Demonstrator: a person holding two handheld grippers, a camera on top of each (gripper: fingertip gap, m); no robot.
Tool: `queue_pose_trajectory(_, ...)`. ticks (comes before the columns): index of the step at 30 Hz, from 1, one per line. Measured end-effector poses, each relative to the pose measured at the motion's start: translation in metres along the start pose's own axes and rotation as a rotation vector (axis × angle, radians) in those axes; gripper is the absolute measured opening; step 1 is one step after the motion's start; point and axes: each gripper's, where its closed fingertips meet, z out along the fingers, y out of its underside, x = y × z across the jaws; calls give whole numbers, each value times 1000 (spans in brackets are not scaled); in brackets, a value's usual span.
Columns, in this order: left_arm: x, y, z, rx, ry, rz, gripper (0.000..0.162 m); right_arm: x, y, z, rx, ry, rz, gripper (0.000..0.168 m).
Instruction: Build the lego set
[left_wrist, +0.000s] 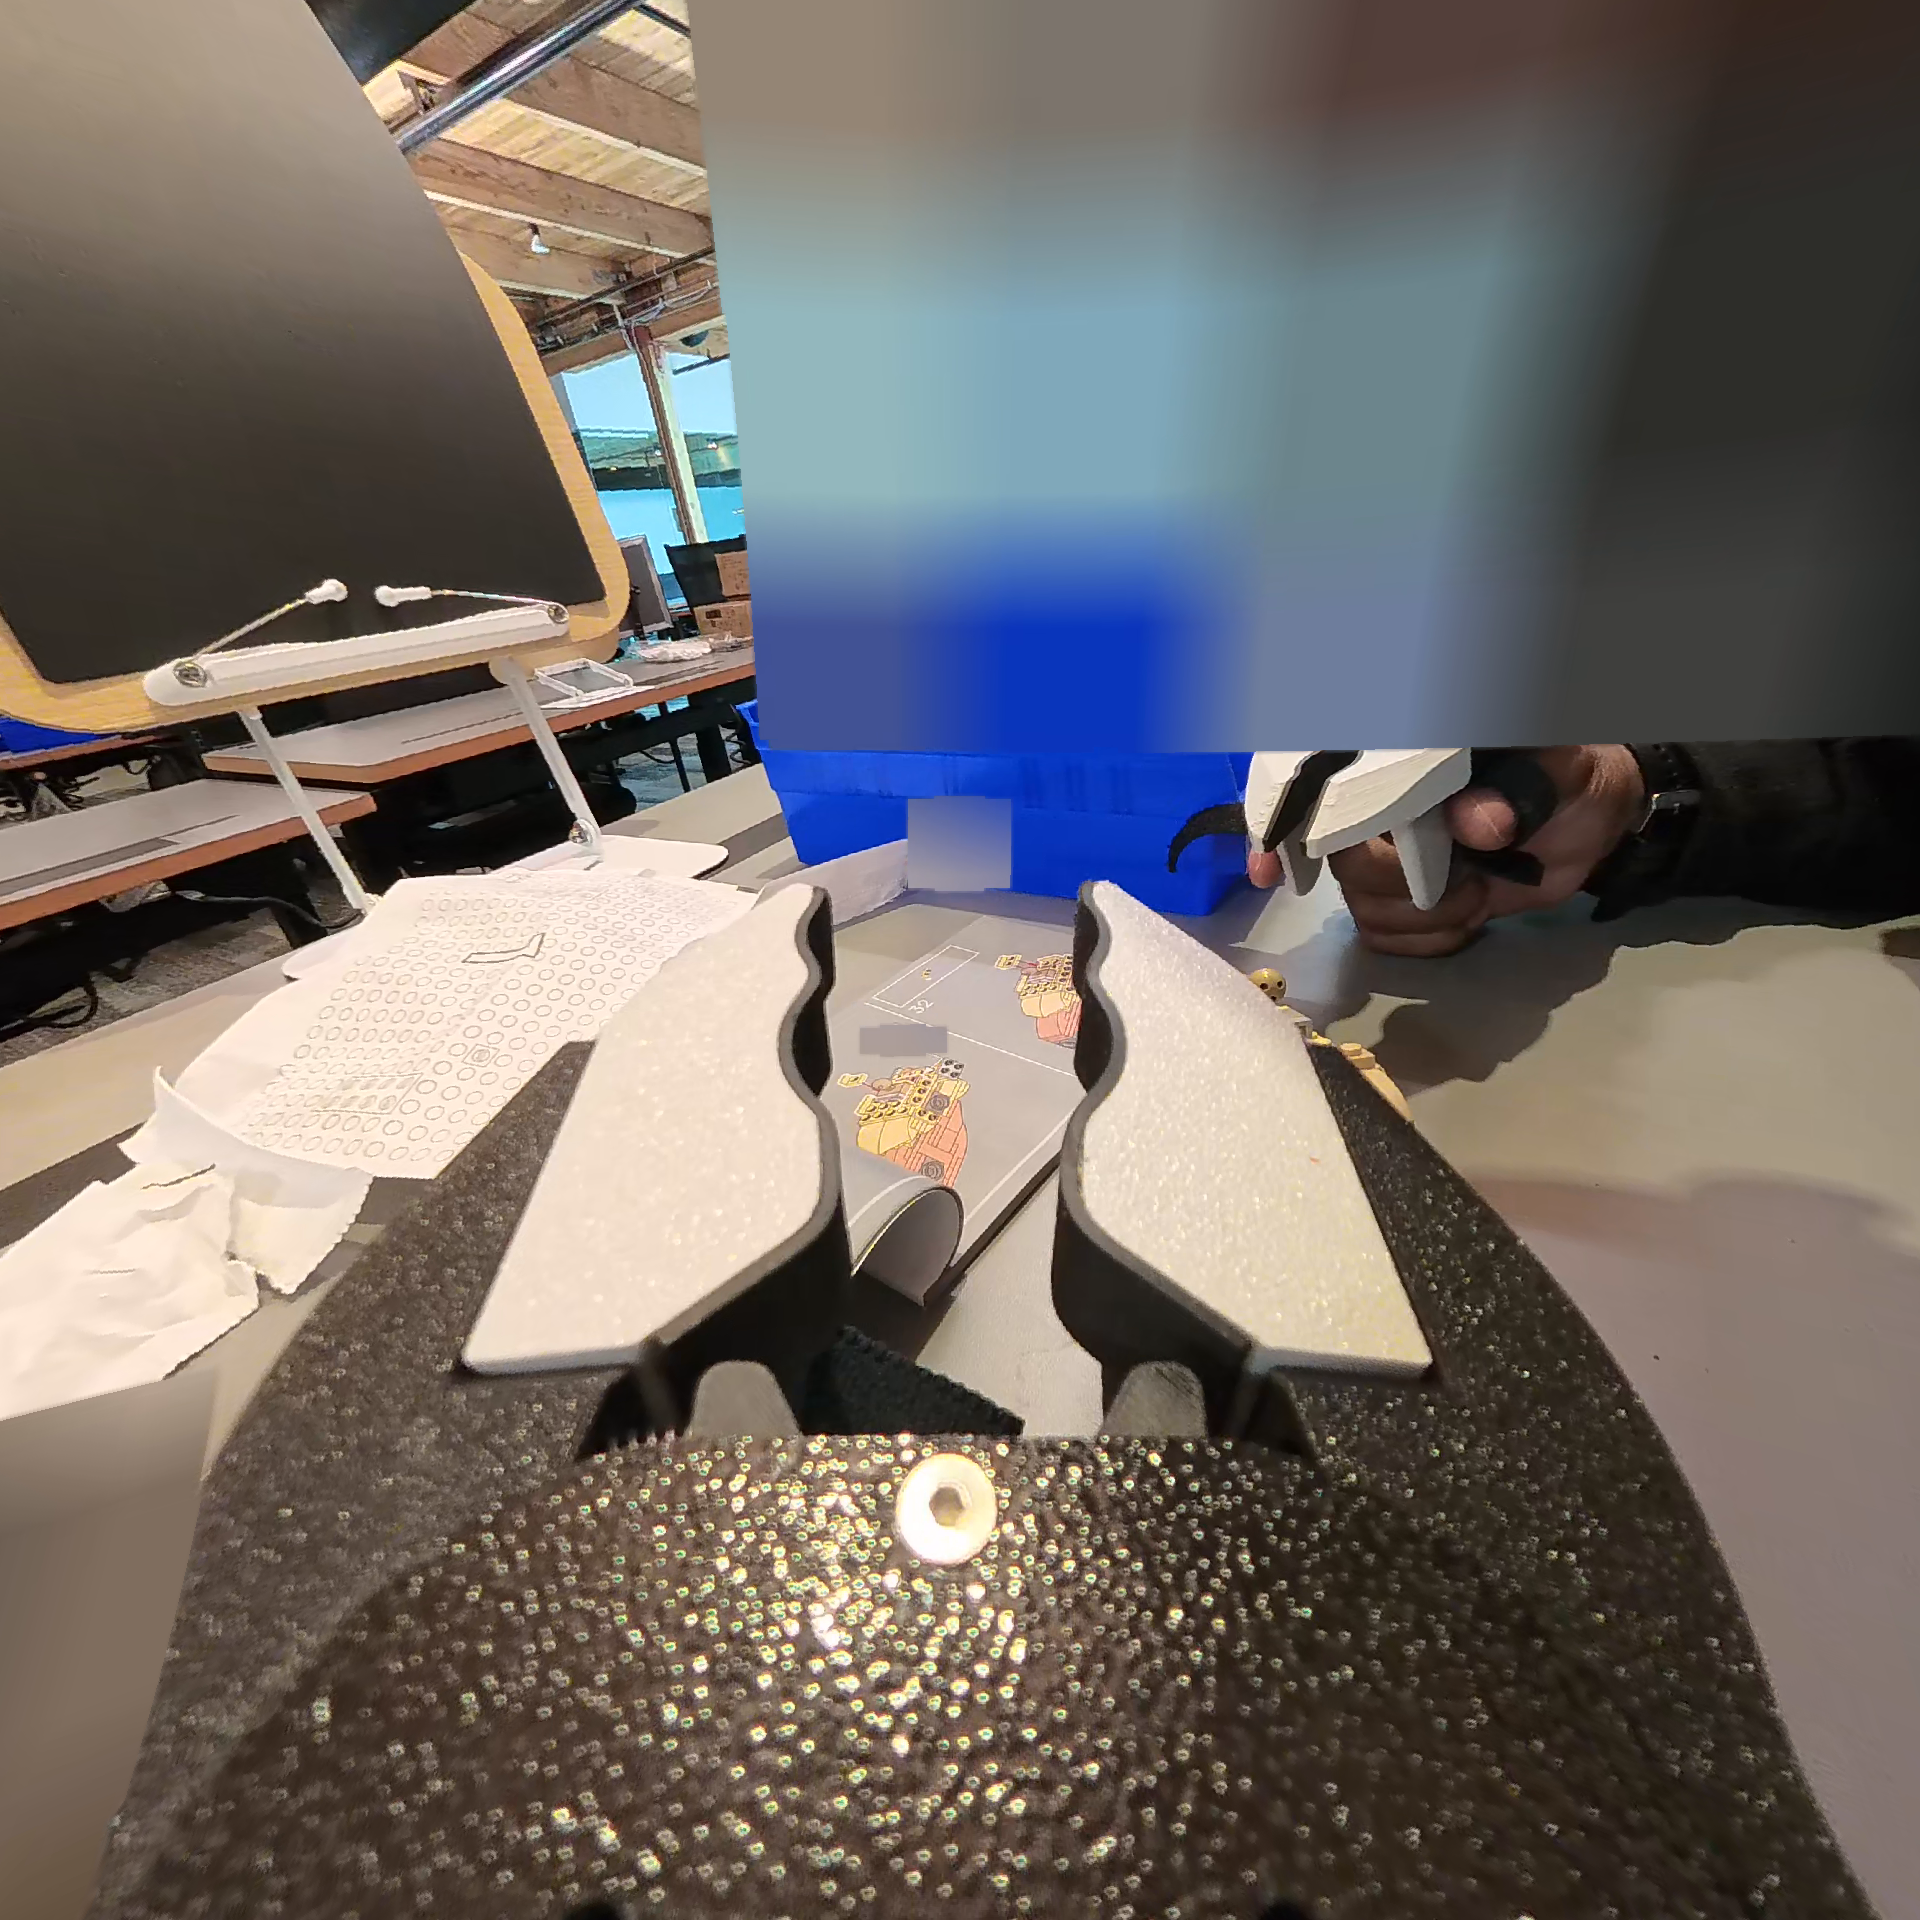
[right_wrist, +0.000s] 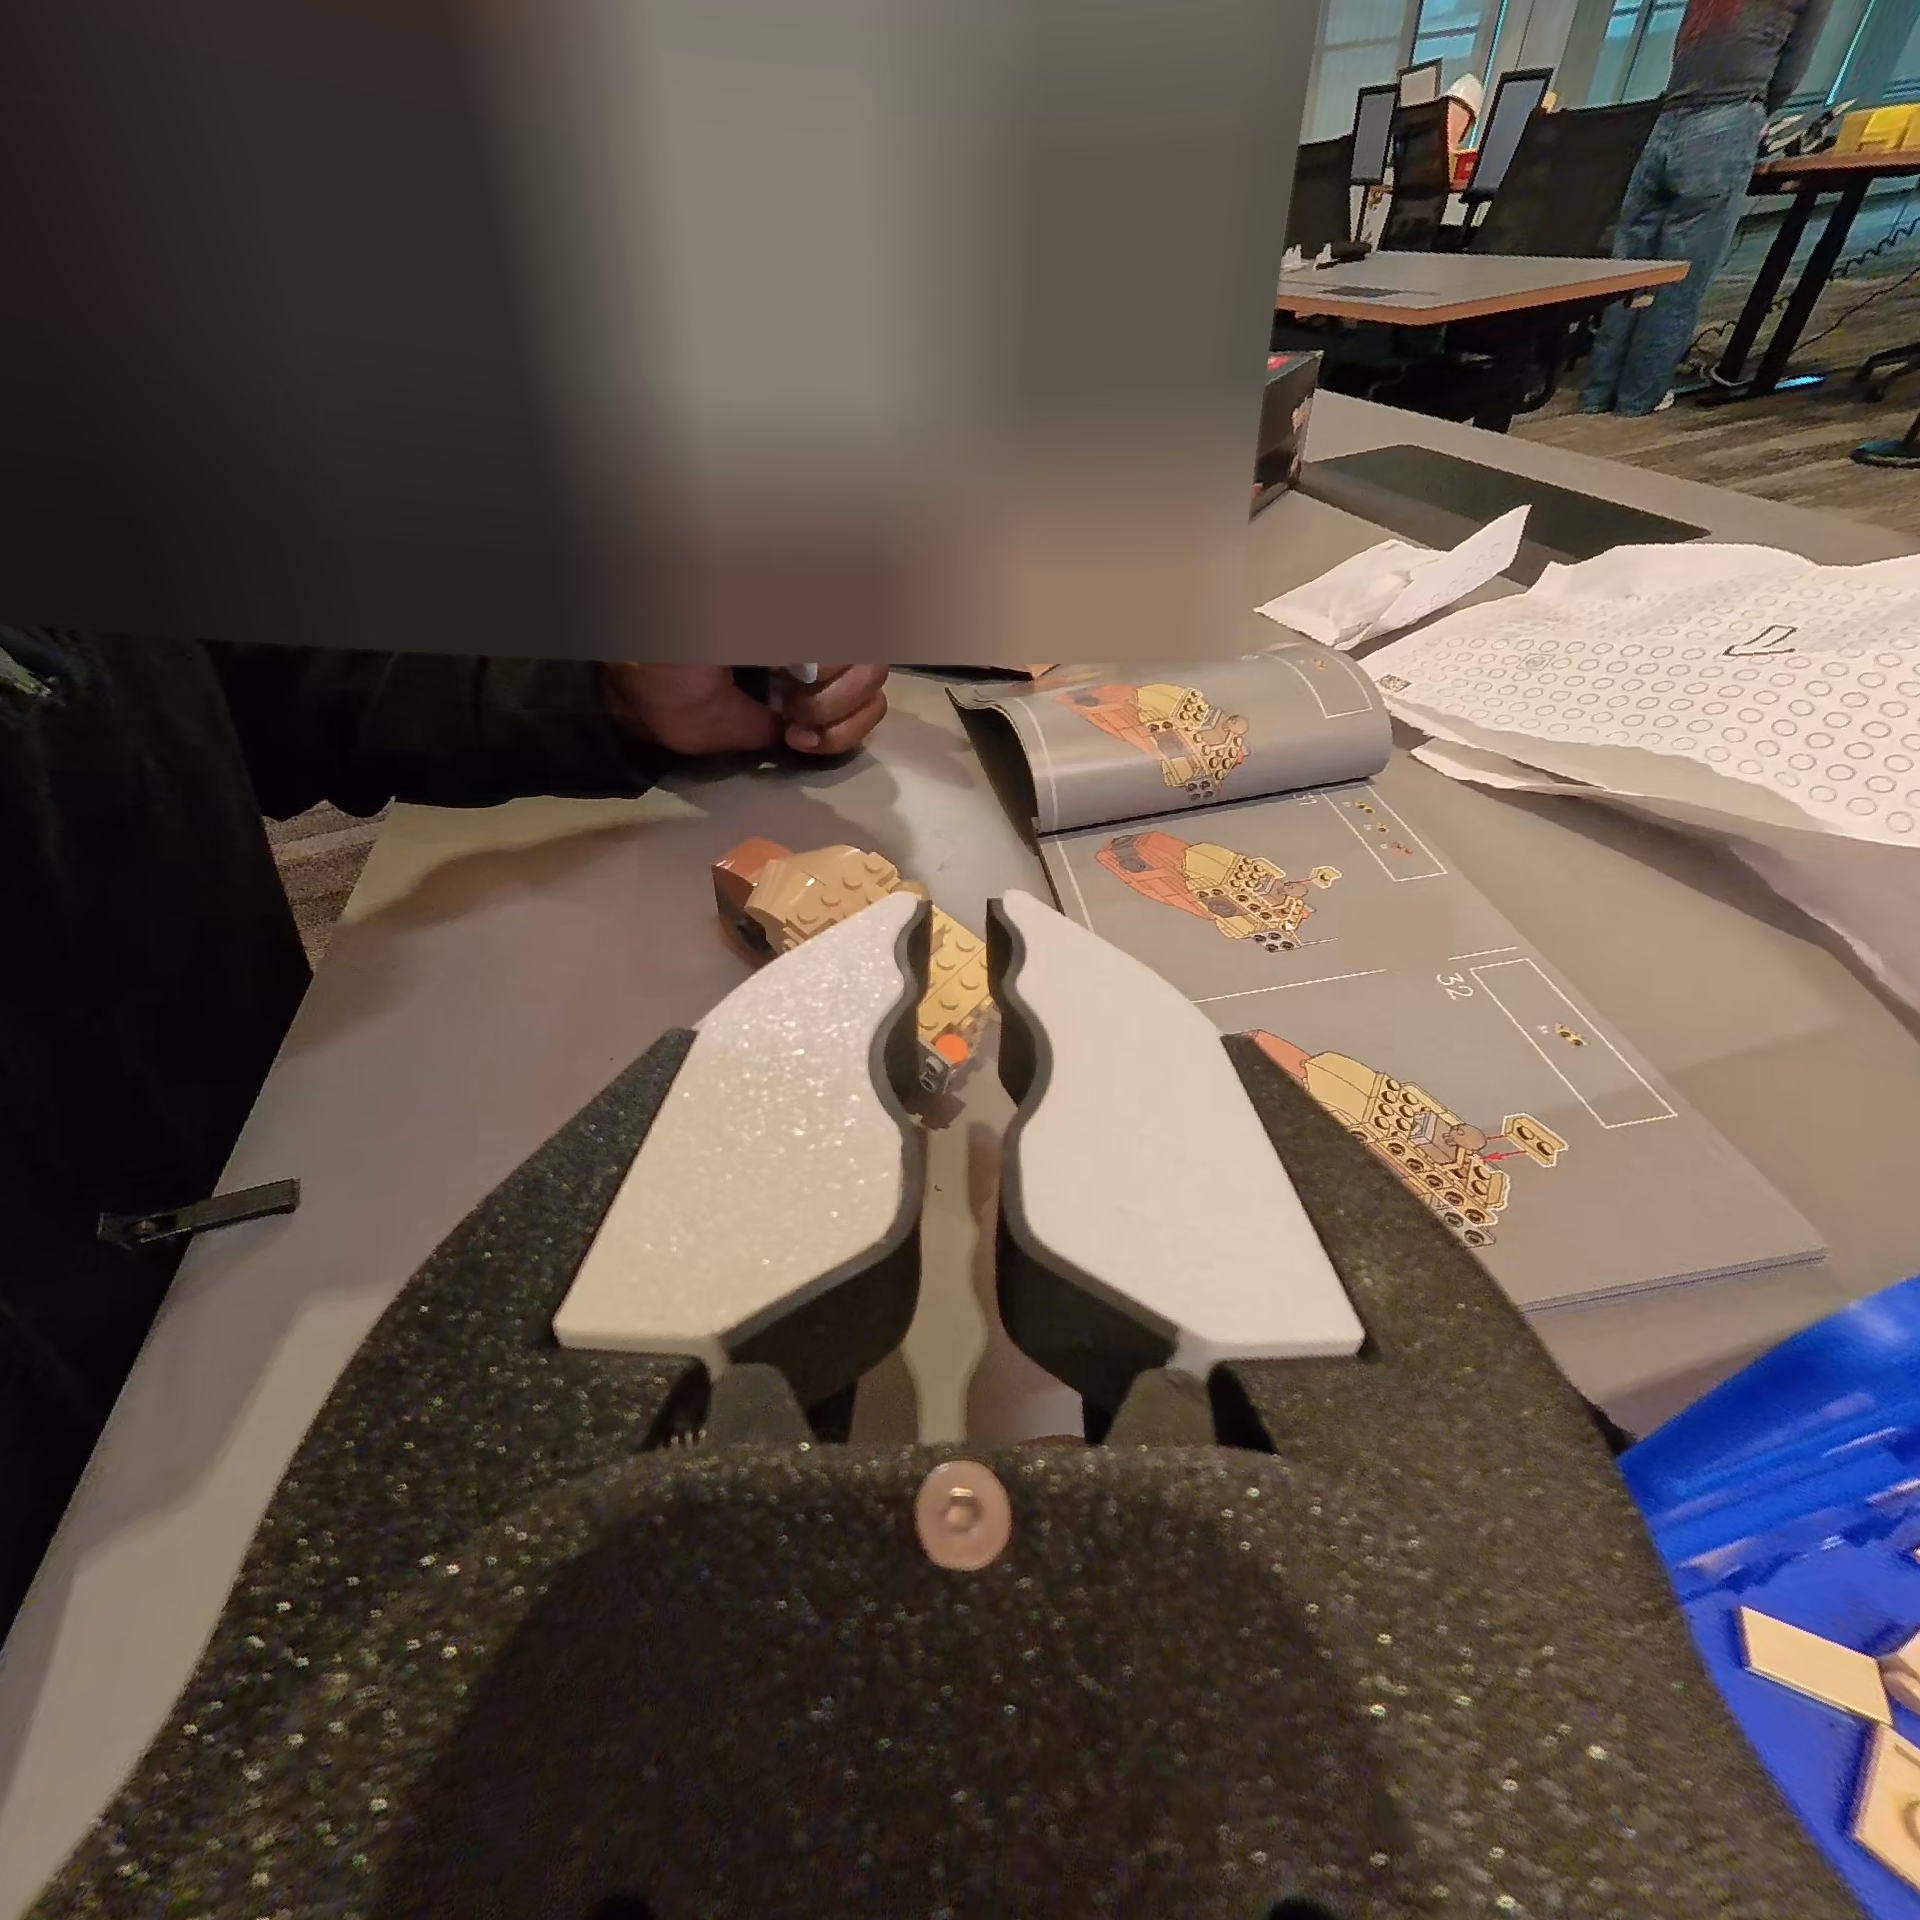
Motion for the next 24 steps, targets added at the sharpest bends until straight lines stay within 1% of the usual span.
queue_pose_trajectory(15, 0, 1, 1, -10, -2, 10, 43, 1, 0, 0, -1, -4, 16, 9)
queue_pose_trajectory(24, 0, 6, 12, -41, -29, 41, 44, 3, -2, -2, 20, 1, 23, 9)
